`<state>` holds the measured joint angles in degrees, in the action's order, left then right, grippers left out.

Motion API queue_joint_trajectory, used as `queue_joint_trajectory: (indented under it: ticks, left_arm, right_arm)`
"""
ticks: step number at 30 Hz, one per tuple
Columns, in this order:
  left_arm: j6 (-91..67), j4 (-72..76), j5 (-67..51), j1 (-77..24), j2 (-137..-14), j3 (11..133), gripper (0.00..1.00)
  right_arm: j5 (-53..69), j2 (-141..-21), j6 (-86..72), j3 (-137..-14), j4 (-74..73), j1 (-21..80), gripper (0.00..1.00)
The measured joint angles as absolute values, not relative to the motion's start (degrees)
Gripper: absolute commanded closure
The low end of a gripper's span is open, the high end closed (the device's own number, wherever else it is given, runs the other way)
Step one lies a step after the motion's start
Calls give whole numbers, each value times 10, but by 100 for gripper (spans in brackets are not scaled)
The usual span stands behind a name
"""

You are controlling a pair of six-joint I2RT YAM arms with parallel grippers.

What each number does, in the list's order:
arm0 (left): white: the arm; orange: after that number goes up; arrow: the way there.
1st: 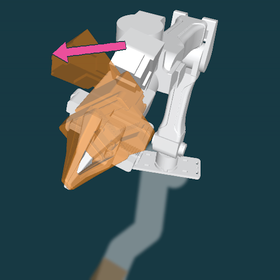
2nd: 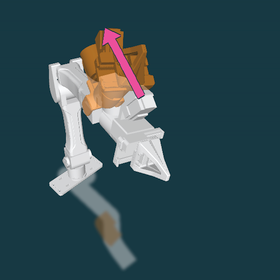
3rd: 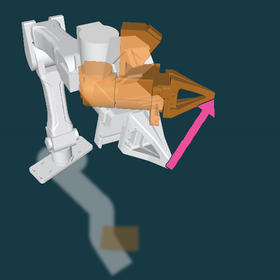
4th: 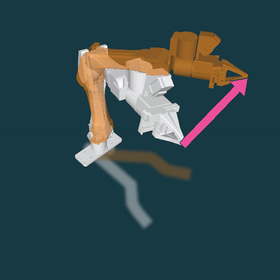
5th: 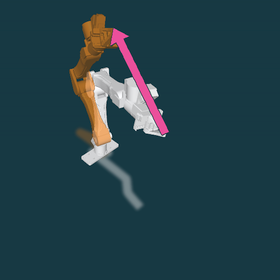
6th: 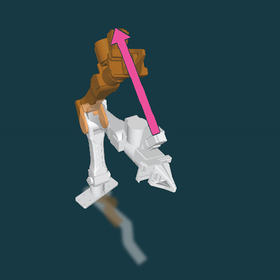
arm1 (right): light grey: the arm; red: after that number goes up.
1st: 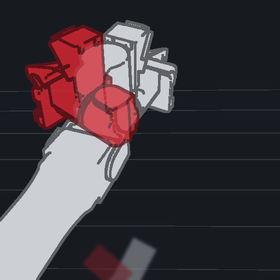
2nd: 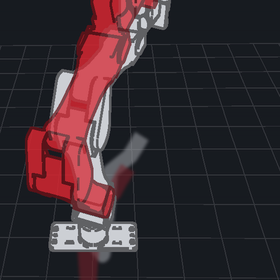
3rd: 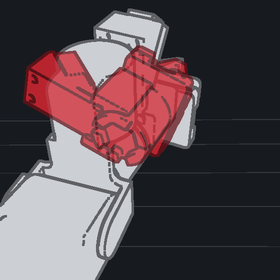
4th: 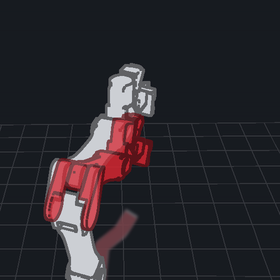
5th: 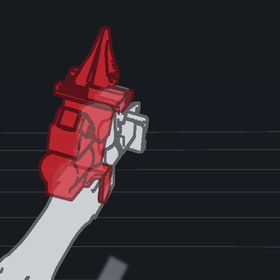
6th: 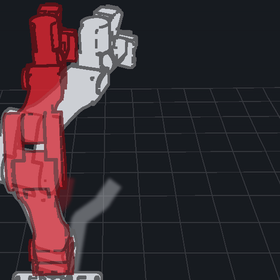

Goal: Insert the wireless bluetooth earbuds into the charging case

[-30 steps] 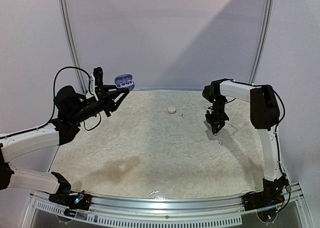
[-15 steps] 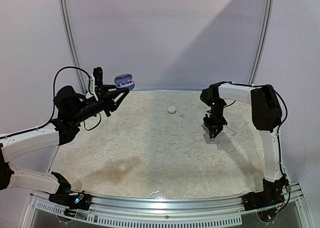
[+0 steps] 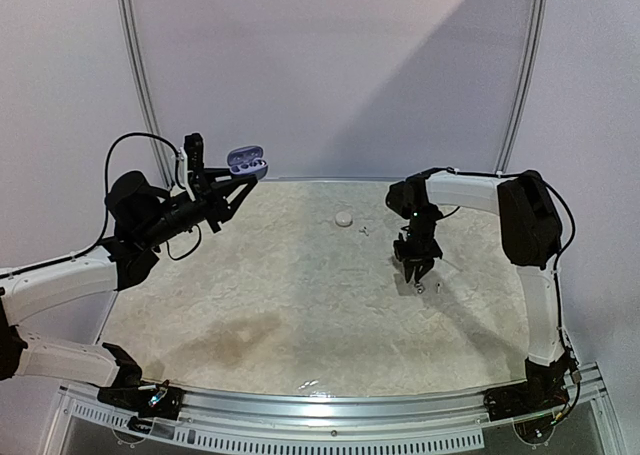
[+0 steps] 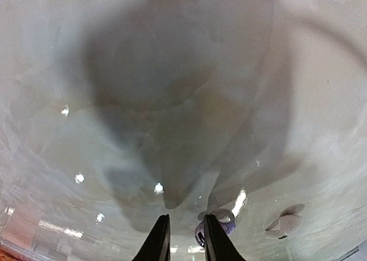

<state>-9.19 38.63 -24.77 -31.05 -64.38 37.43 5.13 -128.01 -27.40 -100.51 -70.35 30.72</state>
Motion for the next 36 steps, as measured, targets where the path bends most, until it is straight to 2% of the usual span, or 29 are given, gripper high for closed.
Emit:
queue_joint_trajectory:
  ticks: [8,16,36]
  left_arm:
    - [-92,389,-248,-310,-641,367,100]
    - [-92,394,-246,-310,-634,365,100]
    - [-90,397,-246,-310,-633,359,100]
  right_arm:
    - [15,-1229,-290,-983,-699,308,79]
    - [4,-1132,-343,-864,-641,308,85]
    - [14,-1152,-376,-833,-595,308,85]
